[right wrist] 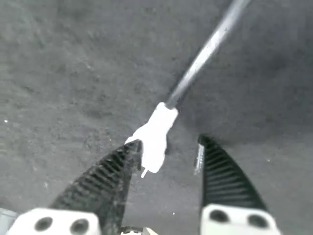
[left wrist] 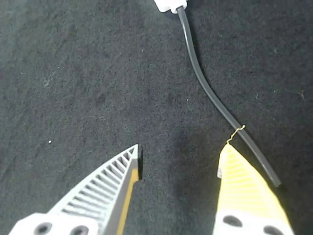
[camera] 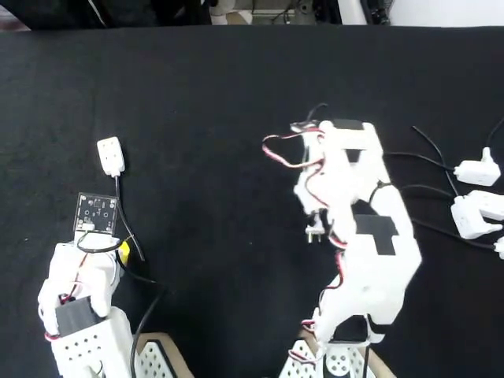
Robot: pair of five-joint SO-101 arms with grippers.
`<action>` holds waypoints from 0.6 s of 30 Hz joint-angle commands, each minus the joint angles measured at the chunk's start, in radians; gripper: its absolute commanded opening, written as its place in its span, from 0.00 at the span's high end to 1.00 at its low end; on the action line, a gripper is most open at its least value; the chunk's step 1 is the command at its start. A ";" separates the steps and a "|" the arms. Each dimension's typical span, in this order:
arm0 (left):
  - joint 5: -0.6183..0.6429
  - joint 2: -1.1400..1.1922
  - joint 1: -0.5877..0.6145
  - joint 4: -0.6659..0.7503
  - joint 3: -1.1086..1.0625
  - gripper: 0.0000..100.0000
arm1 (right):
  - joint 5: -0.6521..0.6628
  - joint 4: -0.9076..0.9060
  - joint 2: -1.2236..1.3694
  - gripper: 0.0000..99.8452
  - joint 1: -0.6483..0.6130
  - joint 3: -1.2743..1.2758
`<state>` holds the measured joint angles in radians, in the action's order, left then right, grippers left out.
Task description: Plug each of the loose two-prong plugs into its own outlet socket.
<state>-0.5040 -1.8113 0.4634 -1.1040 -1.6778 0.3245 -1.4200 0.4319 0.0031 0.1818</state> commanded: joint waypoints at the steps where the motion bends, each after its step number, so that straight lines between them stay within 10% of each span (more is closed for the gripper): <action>1: -0.009 -0.009 0.001 -0.002 -0.012 0.74 | -0.052 0.017 0.061 0.82 -0.081 0.005; 12: -0.009 -0.009 0.002 -0.002 -0.012 0.74 | -0.095 -0.018 0.061 0.82 -0.140 -0.008; 18: -0.009 -0.009 0.002 -0.002 -0.012 0.74 | -0.149 -0.086 0.061 0.99 -0.138 -0.053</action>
<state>-0.5040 -1.8113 0.4634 -1.1040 -1.6778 0.2232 -1.4753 0.4703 -0.0859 0.1419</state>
